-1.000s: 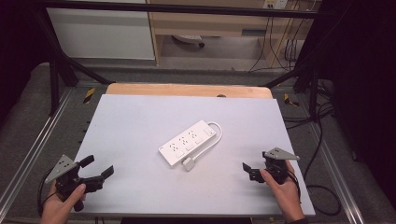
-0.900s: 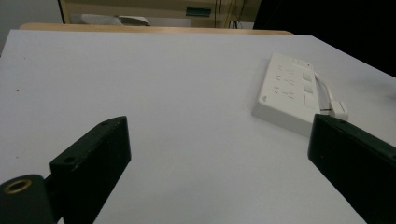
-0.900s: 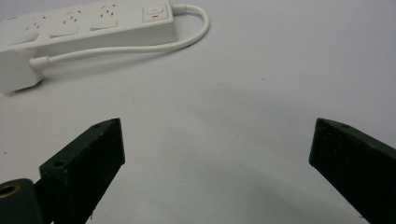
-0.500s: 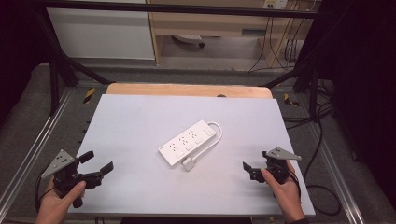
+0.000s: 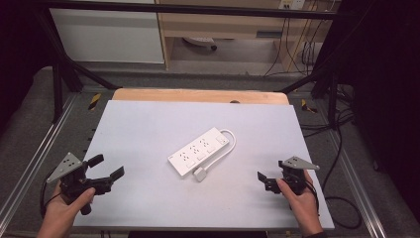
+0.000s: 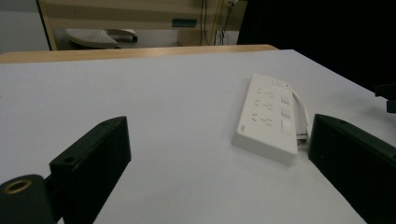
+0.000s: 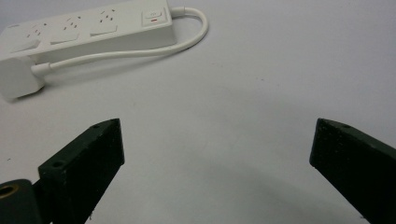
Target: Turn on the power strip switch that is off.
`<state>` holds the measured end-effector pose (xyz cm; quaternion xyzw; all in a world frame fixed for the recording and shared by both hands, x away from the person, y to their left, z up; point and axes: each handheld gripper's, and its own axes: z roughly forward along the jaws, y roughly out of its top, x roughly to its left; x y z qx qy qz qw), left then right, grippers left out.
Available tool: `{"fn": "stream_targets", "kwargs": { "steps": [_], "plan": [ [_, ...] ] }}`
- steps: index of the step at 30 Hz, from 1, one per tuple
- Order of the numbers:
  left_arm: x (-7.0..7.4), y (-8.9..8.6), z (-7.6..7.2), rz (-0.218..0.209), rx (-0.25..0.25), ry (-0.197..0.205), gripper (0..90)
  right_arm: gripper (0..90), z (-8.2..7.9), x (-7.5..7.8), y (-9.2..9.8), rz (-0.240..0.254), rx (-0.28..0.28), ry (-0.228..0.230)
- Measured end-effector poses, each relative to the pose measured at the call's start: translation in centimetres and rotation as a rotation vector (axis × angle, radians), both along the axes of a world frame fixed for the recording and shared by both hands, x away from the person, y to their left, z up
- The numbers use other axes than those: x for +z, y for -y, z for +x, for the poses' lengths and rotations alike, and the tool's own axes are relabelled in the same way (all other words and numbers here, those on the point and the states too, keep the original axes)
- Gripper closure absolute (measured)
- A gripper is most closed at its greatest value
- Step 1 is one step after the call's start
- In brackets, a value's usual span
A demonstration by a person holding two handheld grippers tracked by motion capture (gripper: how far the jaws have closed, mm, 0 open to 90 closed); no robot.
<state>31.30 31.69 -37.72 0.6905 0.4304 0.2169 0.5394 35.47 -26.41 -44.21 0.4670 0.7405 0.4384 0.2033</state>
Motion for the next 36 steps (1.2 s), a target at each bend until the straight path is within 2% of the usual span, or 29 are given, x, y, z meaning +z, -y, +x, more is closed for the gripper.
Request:
{"fn": "stream_targets", "kwargs": {
  "steps": [16,36],
  "plan": [
    [0.7,2.4,2.1,0.023,-0.025,-0.015,5.7,3.4,0.0,0.0,0.1,-0.003,-0.009,-0.004],
    [1.2,5.0,3.9,0.040,-0.059,-0.029,5.7,3.3,0.0,0.1,0.2,0.003,-0.012,0.002]
  ]
}}
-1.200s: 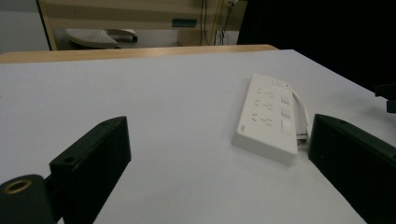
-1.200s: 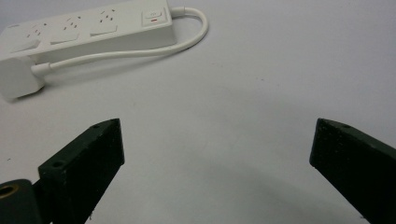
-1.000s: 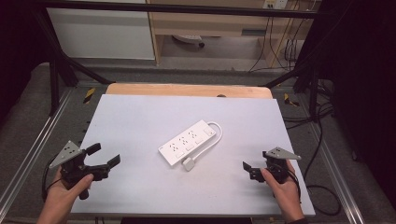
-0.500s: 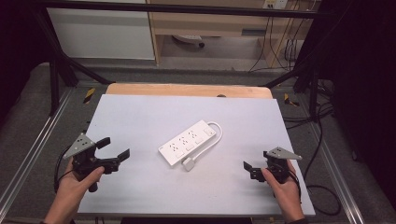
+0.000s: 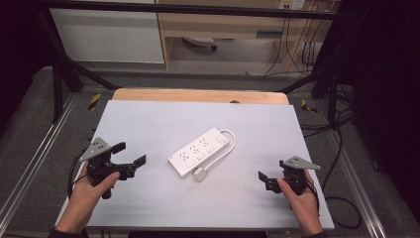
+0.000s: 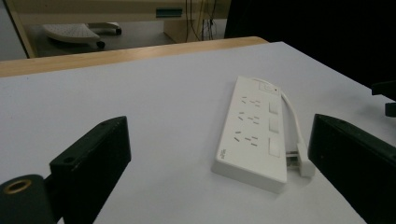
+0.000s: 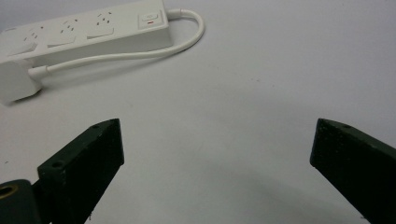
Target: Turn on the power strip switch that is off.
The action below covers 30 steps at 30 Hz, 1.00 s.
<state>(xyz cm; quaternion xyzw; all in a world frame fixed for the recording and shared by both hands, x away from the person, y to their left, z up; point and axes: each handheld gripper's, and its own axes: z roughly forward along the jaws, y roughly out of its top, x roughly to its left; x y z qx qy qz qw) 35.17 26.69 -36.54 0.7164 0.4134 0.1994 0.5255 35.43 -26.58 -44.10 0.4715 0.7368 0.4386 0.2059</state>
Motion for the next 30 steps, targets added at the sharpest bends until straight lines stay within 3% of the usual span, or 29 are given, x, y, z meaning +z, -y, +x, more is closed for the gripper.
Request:
{"fn": "stream_targets", "kwargs": {
  "steps": [30],
  "plan": [
    [-0.1,5.2,2.9,0.042,-0.082,-0.038,6.8,3.3,-0.1,0.1,0.1,0.010,-0.004,0.003]
  ]
}}
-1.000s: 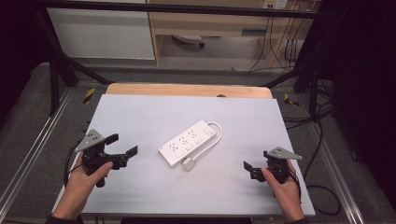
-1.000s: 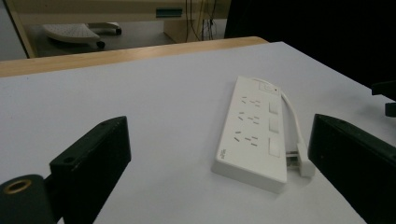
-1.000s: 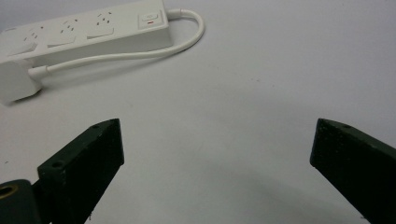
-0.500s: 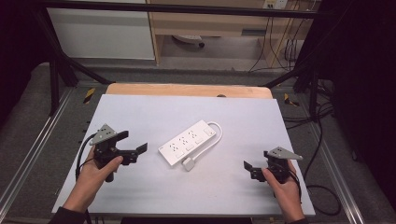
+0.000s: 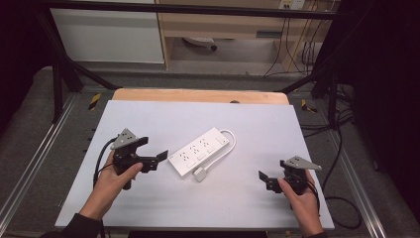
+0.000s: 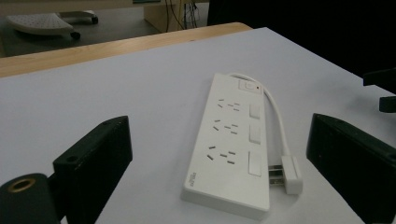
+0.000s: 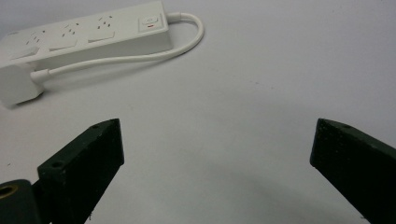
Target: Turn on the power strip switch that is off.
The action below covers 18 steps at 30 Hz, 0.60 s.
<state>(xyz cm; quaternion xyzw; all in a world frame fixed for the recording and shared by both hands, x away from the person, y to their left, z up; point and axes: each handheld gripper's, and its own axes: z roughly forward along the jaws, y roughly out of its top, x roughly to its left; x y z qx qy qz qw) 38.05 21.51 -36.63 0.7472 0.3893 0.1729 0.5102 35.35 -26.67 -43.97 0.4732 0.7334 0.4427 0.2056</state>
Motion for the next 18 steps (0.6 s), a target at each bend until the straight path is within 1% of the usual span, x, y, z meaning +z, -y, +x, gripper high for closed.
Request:
{"fn": "stream_targets", "kwargs": {
  "steps": [6,14,18],
  "plan": [
    [-0.2,0.7,0.3,-0.001,-0.013,-0.003,6.7,3.3,0.0,0.0,0.0,-0.002,0.002,0.001],
    [-0.7,1.9,0.9,0.014,-0.032,-0.016,6.9,3.3,0.0,0.0,0.0,0.004,-0.002,-0.003],
    [-0.9,2.4,1.1,0.018,-0.037,-0.023,7.0,3.3,0.1,0.0,0.0,-0.001,0.003,0.000]
  ]
}}
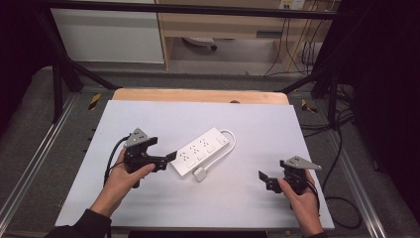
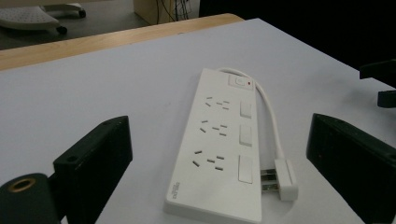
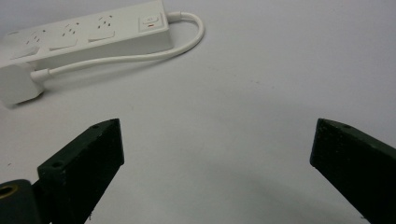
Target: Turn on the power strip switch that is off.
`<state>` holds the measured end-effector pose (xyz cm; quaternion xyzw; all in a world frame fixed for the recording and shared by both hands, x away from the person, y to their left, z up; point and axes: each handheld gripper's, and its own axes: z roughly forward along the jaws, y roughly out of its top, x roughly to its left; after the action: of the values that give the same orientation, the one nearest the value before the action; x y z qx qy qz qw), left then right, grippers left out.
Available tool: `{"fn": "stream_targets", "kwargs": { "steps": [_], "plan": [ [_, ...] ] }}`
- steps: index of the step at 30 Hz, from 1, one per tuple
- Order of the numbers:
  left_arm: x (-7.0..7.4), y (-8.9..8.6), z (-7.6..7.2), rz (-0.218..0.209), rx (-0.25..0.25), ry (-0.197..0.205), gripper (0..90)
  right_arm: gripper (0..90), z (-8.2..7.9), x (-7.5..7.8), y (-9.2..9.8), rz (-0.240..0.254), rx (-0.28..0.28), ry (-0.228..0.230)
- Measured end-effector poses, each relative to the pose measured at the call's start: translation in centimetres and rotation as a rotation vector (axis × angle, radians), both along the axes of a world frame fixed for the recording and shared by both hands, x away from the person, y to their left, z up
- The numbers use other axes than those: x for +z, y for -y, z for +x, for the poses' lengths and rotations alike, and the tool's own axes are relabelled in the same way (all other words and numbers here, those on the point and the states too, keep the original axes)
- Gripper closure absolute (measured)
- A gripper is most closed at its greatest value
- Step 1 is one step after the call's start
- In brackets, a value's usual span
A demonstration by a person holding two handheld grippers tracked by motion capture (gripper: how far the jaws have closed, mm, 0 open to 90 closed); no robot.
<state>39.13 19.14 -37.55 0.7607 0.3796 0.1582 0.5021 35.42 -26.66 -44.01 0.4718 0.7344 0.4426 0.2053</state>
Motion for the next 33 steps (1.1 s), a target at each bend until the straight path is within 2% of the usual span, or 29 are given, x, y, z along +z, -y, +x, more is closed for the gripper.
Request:
{"fn": "stream_targets", "kwargs": {
  "steps": [23,33],
  "plan": [
    [-1.8,2.8,1.6,0.041,-0.038,-0.028,10.9,3.3,-0.1,0.1,0.1,0.009,-0.002,-0.002],
    [-2.6,3.7,2.0,0.060,-0.036,-0.018,14.4,3.3,-0.1,0.1,0.1,0.013,-0.003,-0.002]
  ]
}}
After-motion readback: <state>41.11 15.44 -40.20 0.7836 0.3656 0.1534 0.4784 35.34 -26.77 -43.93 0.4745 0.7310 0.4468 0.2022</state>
